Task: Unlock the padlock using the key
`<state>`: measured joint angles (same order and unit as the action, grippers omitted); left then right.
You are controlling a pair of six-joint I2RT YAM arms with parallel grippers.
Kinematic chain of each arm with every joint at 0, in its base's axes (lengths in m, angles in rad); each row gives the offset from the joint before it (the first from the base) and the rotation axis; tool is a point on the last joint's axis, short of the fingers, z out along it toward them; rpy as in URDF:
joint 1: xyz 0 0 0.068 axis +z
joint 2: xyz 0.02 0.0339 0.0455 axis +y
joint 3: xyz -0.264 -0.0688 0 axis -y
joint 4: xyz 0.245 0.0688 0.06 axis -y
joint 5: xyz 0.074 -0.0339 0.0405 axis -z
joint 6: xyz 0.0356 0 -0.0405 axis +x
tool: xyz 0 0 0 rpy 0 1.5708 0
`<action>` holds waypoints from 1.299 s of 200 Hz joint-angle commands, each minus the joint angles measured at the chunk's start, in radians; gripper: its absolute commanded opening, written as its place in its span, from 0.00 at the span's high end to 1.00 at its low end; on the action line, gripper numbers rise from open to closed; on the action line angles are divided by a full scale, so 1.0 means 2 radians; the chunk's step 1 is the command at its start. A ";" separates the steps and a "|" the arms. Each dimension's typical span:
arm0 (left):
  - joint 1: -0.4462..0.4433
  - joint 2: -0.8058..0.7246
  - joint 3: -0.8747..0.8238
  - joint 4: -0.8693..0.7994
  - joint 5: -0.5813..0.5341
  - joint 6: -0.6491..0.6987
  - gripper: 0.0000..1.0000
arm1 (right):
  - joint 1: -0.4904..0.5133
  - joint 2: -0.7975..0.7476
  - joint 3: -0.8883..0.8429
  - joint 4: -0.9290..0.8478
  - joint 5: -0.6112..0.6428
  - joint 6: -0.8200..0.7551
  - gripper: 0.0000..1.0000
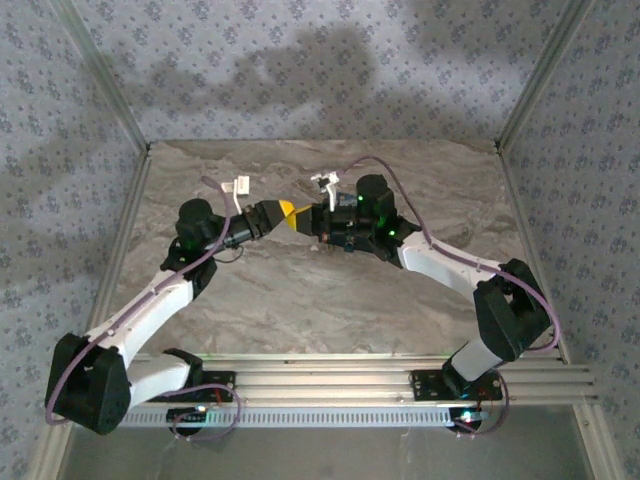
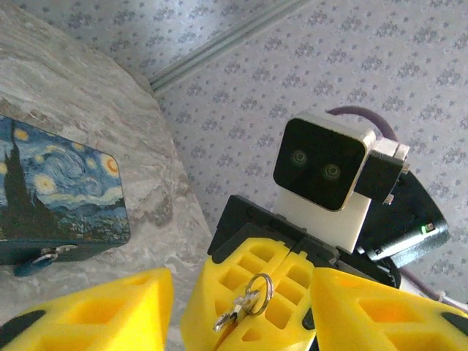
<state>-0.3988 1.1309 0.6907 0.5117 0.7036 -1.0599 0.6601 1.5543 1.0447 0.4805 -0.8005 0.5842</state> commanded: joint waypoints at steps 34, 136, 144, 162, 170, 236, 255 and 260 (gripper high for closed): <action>-0.006 0.013 0.033 0.018 0.026 0.021 0.95 | 0.004 -0.007 0.007 0.016 -0.002 0.001 1.00; -0.004 0.003 0.247 -0.491 0.035 0.441 1.00 | -0.027 -0.125 0.011 -0.253 0.007 -0.178 0.46; -0.004 0.015 0.274 -0.536 0.048 0.476 1.00 | -0.027 -0.129 0.018 -0.280 0.001 -0.193 0.46; -0.004 0.042 0.326 -0.620 0.073 0.534 1.00 | -0.026 -0.132 0.027 -0.306 -0.008 -0.208 0.46; -0.004 0.053 0.343 -0.641 0.084 0.549 1.00 | -0.024 -0.133 0.027 -0.302 -0.008 -0.208 0.45; -0.004 0.067 0.348 -0.649 0.141 0.558 1.00 | 0.008 -0.117 0.046 -0.250 -0.007 -0.198 0.45; -0.004 0.068 0.347 -0.650 0.148 0.559 1.00 | 0.015 -0.107 0.056 -0.250 -0.018 -0.197 0.47; -0.004 0.068 0.347 -0.650 0.149 0.559 1.00 | 0.017 -0.104 0.059 -0.251 -0.021 -0.197 0.47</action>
<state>-0.4068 1.2766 1.3830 -0.7570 0.9405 0.0223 0.6758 1.3220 1.1084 -0.0422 -0.8001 0.2081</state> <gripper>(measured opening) 0.048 0.536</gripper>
